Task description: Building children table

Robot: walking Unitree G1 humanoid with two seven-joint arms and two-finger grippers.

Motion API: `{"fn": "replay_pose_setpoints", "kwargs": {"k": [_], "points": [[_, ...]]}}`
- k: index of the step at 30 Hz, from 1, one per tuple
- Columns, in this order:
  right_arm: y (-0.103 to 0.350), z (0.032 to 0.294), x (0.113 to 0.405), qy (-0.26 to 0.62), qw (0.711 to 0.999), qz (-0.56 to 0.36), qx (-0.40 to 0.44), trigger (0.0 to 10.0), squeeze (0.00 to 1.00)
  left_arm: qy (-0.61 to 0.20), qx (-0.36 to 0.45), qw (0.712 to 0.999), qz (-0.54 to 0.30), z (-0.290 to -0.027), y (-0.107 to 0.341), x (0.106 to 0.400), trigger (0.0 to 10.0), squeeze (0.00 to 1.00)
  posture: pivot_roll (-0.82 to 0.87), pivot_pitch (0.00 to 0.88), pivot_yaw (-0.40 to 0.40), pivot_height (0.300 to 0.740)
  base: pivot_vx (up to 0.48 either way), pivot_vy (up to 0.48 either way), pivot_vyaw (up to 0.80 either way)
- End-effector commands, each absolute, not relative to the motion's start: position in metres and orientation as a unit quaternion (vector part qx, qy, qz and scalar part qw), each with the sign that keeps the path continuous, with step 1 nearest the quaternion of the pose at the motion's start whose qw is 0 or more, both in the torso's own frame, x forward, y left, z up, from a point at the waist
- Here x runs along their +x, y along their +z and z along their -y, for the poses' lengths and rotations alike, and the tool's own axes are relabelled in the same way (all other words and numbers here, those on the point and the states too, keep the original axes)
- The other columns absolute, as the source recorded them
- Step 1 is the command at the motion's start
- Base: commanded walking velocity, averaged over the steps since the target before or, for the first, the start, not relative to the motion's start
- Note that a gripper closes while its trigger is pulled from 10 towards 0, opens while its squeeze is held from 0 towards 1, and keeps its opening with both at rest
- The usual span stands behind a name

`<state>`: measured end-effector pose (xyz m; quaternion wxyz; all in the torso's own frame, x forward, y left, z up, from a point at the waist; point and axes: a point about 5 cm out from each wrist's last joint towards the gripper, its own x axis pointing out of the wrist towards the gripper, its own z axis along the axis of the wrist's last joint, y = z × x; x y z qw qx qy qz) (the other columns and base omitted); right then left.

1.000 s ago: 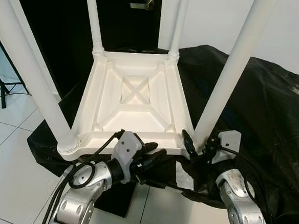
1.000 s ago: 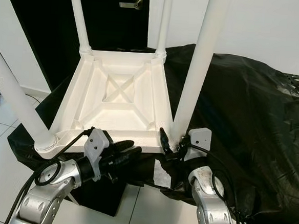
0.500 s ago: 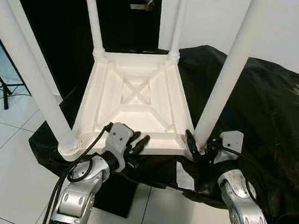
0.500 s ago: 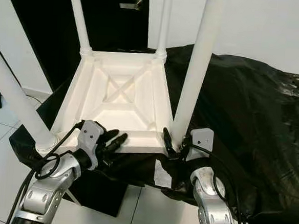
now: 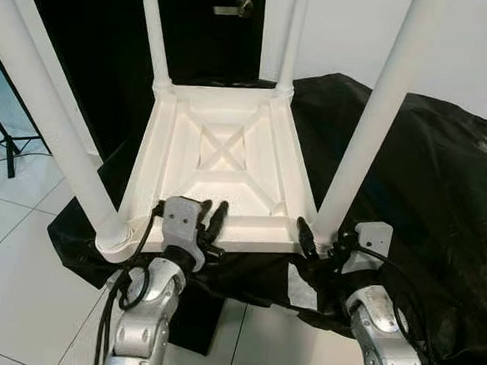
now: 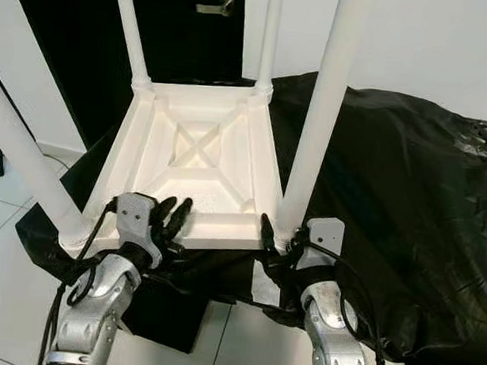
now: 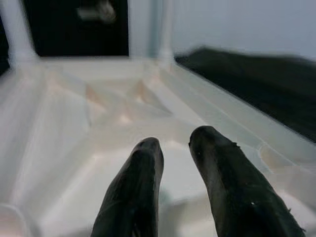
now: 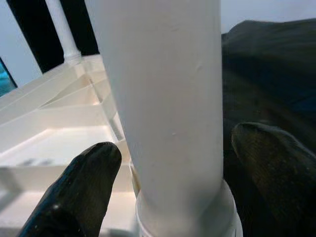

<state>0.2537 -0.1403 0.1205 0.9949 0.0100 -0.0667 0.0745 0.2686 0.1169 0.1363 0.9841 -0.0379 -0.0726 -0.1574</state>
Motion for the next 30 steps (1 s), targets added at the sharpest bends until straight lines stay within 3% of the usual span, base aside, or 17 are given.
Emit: {"fn": "replay_pose_setpoints", "kwargs": {"k": [1,7,13,21,24,28,30], "points": [[0.124,0.143,0.253,0.063,0.994,0.084,0.005,10.0,0.00,-0.124,-0.061,0.985,0.099,-0.118,0.138,0.267,10.0,0.00,-0.04,0.000,0.008,0.740,0.000,0.000,0.00],[0.120,0.143,0.249,0.059,0.994,0.087,0.001,10.0,0.00,-0.064,-0.098,0.987,0.112,-0.134,0.136,0.274,10.0,0.00,-0.06,0.000,0.028,0.740,0.000,0.000,0.00],[0.123,0.141,0.249,0.081,0.992,0.092,0.009,10.0,0.00,-0.096,-0.069,0.986,0.119,-0.132,0.139,0.276,10.0,0.00,-0.05,0.000,0.034,0.740,0.000,0.000,0.00],[0.129,0.151,0.255,0.165,0.982,0.090,-0.018,10.0,0.00,-0.282,-0.006,0.953,0.113,-0.112,0.141,0.266,10.0,0.00,-0.06,0.000,0.046,0.740,0.000,0.000,0.00],[0.133,0.168,0.263,0.219,0.972,0.077,-0.044,10.0,0.00,-0.413,0.021,0.907,0.083,-0.105,0.140,0.251,10.0,0.00,-0.04,0.000,0.036,0.740,0.000,0.000,0.00],[0.133,0.172,0.265,0.233,0.969,0.071,-0.049,10.0,0.00,-0.443,0.034,0.893,0.076,-0.105,0.140,0.248,10.0,0.00,-0.04,0.000,0.034,0.740,0.000,0.000,0.00],[0.132,0.177,0.267,0.272,0.959,0.054,-0.060,10.0,0.00,-0.492,0.054,0.867,0.053,-0.109,0.137,0.241,10.0,0.00,-0.03,0.000,0.032,0.740,0.000,0.000,0.00]]}}
